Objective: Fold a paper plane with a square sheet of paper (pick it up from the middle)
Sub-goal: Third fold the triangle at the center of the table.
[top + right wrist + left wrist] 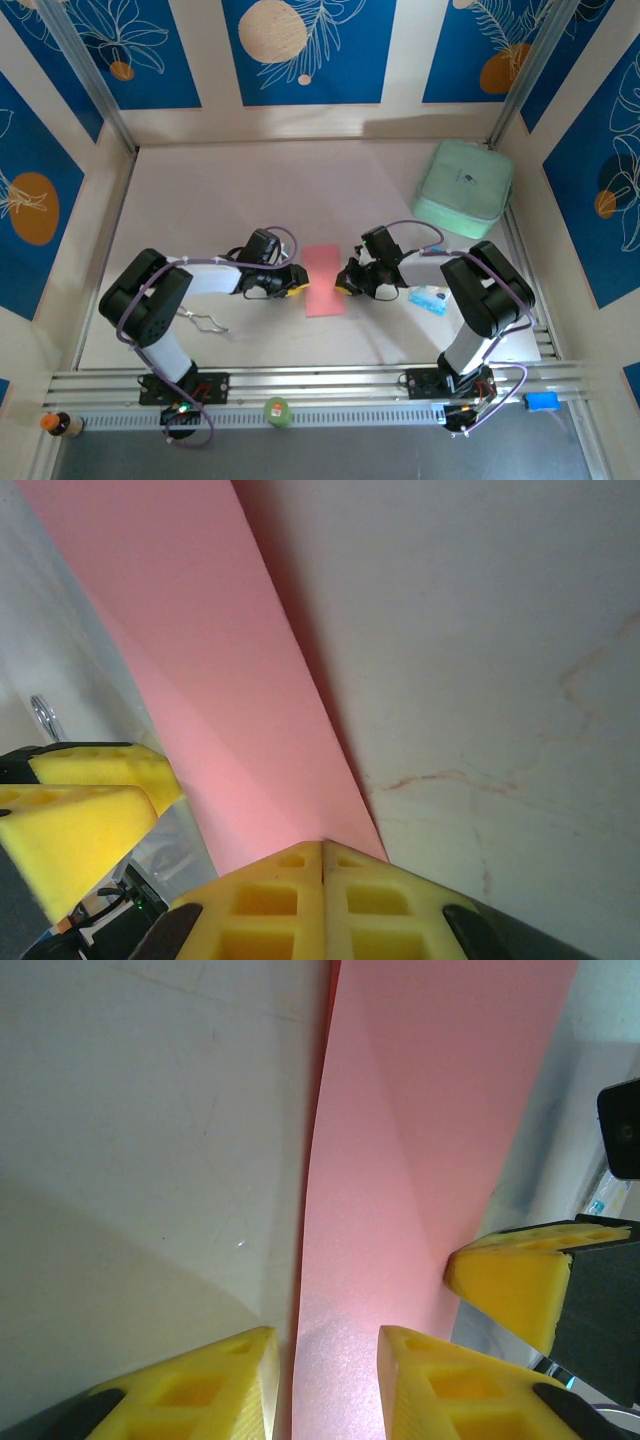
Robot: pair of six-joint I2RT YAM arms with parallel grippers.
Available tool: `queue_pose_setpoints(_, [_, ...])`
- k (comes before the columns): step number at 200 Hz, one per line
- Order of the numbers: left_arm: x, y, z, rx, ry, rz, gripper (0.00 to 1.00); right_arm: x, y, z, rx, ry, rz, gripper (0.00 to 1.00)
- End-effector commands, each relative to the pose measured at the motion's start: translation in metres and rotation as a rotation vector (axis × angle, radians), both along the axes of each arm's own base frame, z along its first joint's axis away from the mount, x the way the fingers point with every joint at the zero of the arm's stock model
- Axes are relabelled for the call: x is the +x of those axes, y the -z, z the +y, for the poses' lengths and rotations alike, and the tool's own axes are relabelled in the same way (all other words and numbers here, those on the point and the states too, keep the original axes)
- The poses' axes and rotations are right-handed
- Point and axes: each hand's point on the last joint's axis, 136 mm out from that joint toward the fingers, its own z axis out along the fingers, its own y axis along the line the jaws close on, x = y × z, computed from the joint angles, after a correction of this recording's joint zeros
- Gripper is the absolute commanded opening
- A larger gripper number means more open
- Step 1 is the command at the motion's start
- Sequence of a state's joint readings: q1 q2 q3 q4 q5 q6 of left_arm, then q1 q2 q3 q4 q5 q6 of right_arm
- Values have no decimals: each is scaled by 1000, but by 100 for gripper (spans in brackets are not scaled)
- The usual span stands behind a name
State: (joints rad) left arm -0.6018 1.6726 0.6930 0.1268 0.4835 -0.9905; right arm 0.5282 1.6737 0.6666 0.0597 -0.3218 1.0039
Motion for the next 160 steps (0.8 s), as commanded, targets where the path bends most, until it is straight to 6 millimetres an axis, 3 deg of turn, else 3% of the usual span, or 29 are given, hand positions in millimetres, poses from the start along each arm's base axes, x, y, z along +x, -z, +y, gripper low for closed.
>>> queue_pose_setpoints(1, [-8,7,-4,-4,21,43,32,-19,29,-18,-104,30,94,0])
queue_pose_setpoints(160, [-10,6,-15,-5,66,43,29,-20,30,-19,-97,42,100,1])
